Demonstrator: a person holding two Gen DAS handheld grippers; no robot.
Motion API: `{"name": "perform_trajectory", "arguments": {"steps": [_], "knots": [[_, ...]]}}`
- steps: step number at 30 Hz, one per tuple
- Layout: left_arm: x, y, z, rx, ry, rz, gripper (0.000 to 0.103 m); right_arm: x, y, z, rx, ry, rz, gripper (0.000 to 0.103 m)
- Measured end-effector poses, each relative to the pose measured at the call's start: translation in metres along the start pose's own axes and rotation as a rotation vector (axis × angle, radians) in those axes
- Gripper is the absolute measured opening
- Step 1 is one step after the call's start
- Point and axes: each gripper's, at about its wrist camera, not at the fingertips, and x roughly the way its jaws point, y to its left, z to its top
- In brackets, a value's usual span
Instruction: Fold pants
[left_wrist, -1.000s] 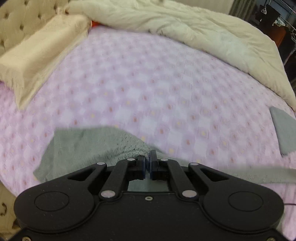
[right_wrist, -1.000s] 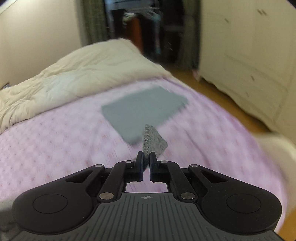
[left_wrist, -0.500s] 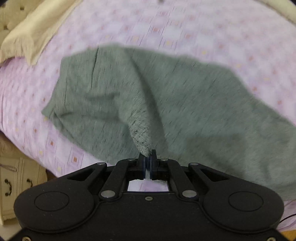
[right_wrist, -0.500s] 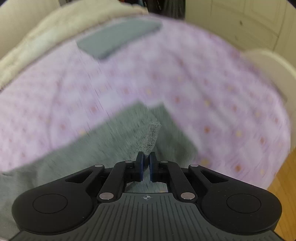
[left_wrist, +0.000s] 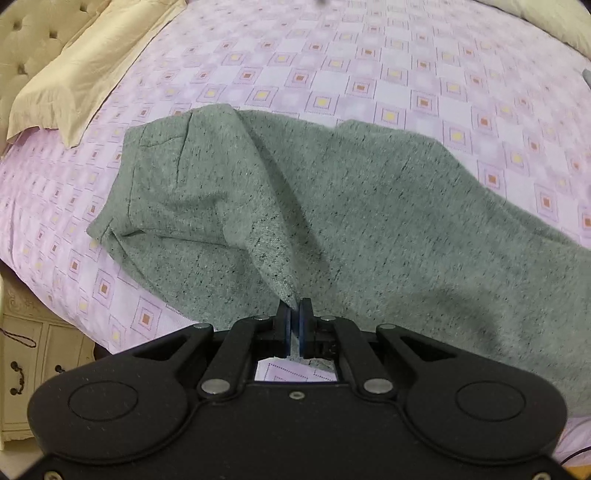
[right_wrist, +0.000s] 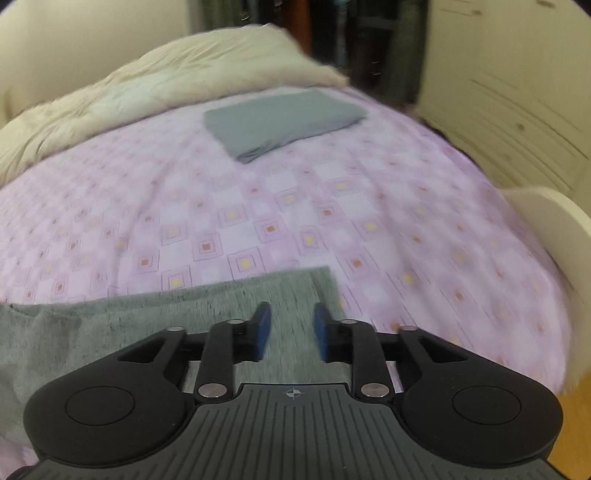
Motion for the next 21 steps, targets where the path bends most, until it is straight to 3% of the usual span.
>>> {"name": "perform_trajectory", "arguments": {"steps": [4, 9, 14, 15, 16, 17, 19, 21], "knots": [[-0.003, -0.002, 0.000, -0.011, -0.012, 0.001, 0.005, 0.034, -0.005, 0.024, -0.054, 0.048, 0.035, 0.029], [-0.001, 0.000, -0.001, -0.028, -0.017, 0.013, 0.005, 0.066, -0.014, 0.026, -0.102, 0.126, 0.056, 0.029], [0.002, -0.001, -0.005, -0.026, -0.011, 0.032, 0.005, 0.077, -0.021, 0.027, -0.084, 0.165, 0.138, 0.029], [0.003, -0.002, -0.005, -0.024, -0.010, 0.038, 0.005, 0.076, -0.020, 0.028, -0.077, 0.165, 0.154, 0.027], [0.003, -0.002, -0.005, -0.025, -0.009, 0.042, 0.005, 0.074, -0.019, 0.029, -0.069, 0.163, 0.163, 0.012], [0.003, -0.003, -0.005, -0.029, -0.010, 0.042, 0.005, 0.069, -0.016, 0.030, -0.070, 0.151, 0.166, 0.003], [0.001, -0.002, -0.005, -0.045, -0.016, 0.044, 0.005, 0.054, -0.010, 0.035, -0.102, 0.094, 0.154, 0.003], [-0.008, -0.001, -0.004, -0.071, -0.042, 0.039, 0.005, 0.039, -0.005, 0.041, -0.139, 0.037, 0.090, 0.003]]}}
